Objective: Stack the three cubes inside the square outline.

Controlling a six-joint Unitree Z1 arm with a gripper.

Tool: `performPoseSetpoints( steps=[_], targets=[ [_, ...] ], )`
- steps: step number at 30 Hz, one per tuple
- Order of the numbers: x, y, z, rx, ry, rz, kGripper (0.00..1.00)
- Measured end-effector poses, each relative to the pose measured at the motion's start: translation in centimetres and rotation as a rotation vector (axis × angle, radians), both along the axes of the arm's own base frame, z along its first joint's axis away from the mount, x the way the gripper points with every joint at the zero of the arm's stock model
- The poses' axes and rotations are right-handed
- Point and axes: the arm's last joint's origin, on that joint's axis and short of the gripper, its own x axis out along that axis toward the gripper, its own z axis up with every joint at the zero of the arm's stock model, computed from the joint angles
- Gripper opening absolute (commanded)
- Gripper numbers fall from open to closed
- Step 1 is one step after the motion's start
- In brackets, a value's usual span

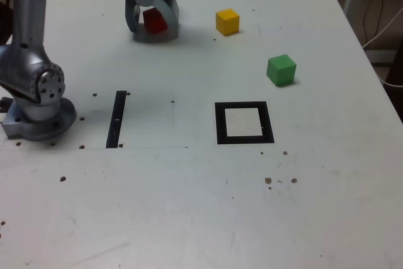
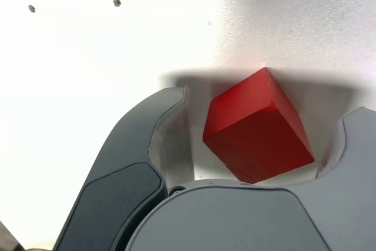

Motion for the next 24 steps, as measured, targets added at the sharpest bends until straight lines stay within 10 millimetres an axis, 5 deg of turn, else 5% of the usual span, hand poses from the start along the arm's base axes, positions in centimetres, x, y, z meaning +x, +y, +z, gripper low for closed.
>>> performPoseSetpoints(
  steps=[24],
  targets=[
    [-0.02, -0.02, -0.42, 0.058, -0.037, 0.045, 0.5]
  ],
)
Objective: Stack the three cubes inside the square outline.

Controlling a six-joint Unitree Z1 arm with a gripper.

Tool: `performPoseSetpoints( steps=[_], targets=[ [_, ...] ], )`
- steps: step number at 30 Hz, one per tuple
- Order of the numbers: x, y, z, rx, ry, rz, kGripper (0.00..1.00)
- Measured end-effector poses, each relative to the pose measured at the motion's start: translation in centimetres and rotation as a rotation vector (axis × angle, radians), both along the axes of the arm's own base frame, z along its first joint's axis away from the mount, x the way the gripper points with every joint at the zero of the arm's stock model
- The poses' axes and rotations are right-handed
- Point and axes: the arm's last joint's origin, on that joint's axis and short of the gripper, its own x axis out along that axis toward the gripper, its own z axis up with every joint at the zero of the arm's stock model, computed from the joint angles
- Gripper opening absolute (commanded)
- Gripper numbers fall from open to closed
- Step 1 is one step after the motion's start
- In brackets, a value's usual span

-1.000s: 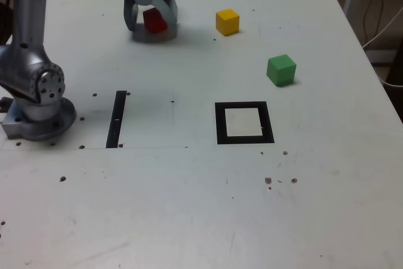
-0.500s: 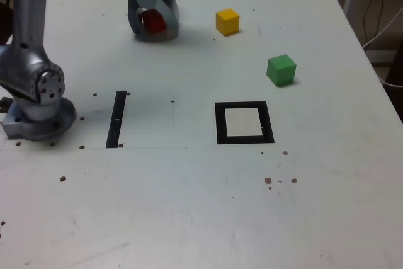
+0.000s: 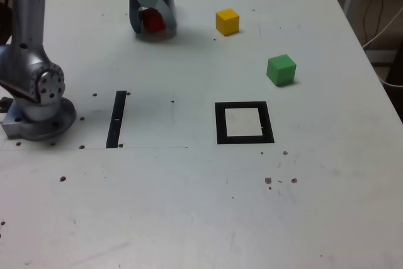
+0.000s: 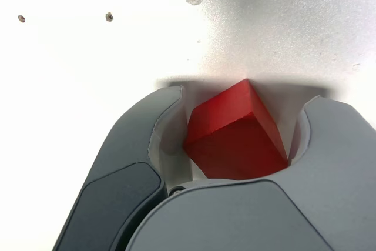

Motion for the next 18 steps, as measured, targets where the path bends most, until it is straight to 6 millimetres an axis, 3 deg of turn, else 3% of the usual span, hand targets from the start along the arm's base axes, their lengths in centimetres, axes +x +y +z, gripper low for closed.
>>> performPoseSetpoints(
  steps=[14, 18],
  targets=[
    [-0.2, -0.2, 0.2, 0.016, -0.013, 0.0, 0.46],
    [-0.3, -1.1, 1.4, 0.029, -0.023, -0.01, 0.46]
  ],
)
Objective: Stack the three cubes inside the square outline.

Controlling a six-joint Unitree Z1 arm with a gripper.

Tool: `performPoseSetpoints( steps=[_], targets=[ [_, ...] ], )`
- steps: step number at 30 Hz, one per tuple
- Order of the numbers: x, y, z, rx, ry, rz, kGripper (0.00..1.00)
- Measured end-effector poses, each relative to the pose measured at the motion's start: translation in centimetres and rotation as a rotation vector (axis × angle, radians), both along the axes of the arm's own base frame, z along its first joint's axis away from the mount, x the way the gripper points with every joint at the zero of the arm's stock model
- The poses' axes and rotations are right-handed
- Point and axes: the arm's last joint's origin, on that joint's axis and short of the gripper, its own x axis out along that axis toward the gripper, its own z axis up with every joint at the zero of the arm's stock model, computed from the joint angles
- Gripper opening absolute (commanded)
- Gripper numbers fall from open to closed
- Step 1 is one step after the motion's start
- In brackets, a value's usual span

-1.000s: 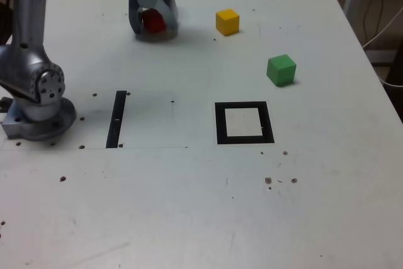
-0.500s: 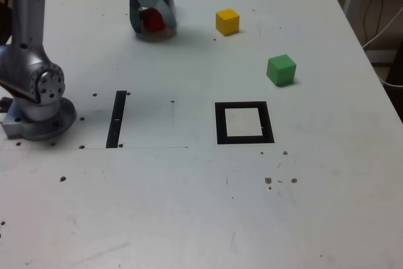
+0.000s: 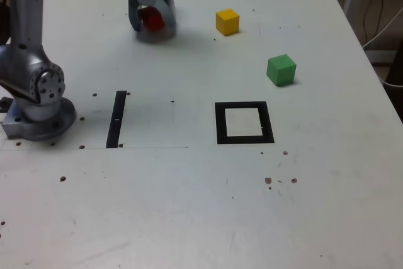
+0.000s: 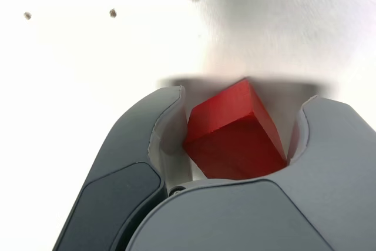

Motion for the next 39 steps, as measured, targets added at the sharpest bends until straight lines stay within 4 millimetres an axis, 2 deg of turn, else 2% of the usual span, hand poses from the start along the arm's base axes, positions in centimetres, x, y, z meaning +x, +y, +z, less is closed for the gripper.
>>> performPoseSetpoints(
  steps=[3, 6, 11, 18, 23, 29, 33, 37, 39],
  targets=[
    [-0.1, -1.1, 1.0, -0.011, 0.004, -0.017, 0.46],
    [0.1, -3.0, 2.5, -0.02, -0.009, -0.055, 0.46],
    [0.3, -7.1, 4.3, -0.027, -0.047, -0.099, 0.46],
    [0.7, -13.4, 5.0, -0.01, -0.075, -0.131, 0.46],
    [1.6, -17.2, 5.5, 0.011, -0.1, -0.132, 0.44],
    [3.5, -21.3, 5.5, 0.021, -0.11, -0.128, 0.42],
    [5.7, -23.9, 5.2, 0.03, -0.113, -0.126, 0.42],
    [8.9, -26.8, 5.0, 0.013, -0.111, -0.128, 0.42],
    [9.5, -27.4, 5.3, 0.007, -0.099, -0.133, 0.42]
  ],
)
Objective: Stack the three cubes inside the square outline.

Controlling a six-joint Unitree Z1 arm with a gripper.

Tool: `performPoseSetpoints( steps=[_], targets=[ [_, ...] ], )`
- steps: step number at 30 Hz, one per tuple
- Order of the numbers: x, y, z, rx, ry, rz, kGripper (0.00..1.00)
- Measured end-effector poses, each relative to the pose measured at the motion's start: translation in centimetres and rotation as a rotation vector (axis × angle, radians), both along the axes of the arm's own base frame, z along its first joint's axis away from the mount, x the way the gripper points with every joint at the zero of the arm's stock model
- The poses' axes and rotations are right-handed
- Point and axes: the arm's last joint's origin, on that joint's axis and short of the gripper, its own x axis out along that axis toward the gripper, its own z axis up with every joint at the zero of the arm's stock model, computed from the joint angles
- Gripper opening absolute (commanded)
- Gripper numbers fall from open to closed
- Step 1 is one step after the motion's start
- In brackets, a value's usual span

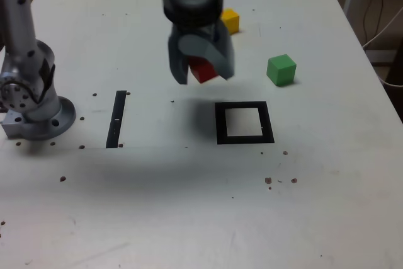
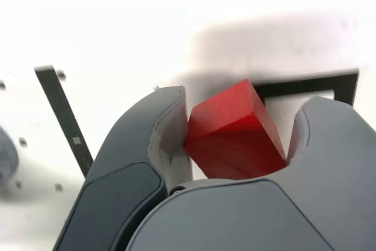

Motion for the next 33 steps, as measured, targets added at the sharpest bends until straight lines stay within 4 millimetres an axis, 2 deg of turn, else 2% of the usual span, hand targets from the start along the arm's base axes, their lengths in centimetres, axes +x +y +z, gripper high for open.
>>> performPoseSetpoints(
  steps=[2, 5, 9, 13, 19, 26, 33],
  targets=[
    [0.6, -0.7, 0.4, -0.005, 0.025, 0.013, 0.42],
    [2.2, -2.9, 0.6, 0.0, 0.075, 0.009, 0.42],
    [4.2, -5.1, 1.4, -0.002, 0.049, 0.021, 0.42],
    [5.2, -6.3, 0.2, -0.029, 0.053, 0.023, 0.42],
    [6.0, -6.5, -0.6, -0.046, -0.008, 0.024, 0.42],
    [6.4, -6.6, -2.7, -0.04, 0.026, 0.026, 0.42],
    [6.7, -6.3, -4.0, -0.018, 0.046, 0.026, 0.42]
  ],
)
